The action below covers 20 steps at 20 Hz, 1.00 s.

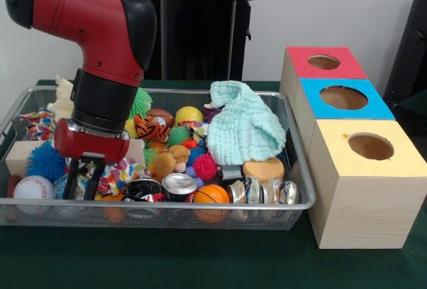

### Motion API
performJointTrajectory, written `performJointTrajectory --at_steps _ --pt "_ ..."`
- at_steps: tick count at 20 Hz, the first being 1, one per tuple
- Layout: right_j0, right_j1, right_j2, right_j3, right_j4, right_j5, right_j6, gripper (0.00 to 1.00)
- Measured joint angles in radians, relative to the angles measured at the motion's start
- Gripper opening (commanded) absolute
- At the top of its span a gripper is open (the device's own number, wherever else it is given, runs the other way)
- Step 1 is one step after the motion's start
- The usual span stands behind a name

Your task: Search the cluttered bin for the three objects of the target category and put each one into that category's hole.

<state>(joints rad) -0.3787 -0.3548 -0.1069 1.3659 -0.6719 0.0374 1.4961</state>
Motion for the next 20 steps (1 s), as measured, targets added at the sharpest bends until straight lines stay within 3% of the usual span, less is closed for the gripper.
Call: performJointTrajectory --at_steps 9,15,20 --pt "-0.011 -0.016 -0.001 0.01 0.01 0.001 0.0 0.0" --pt "-0.055 -0.1 0.02 0.076 0.018 0.042 0.0 0.0" --pt "-0.103 -0.17 0.041 0.139 0.018 0.131 0.0 0.0"
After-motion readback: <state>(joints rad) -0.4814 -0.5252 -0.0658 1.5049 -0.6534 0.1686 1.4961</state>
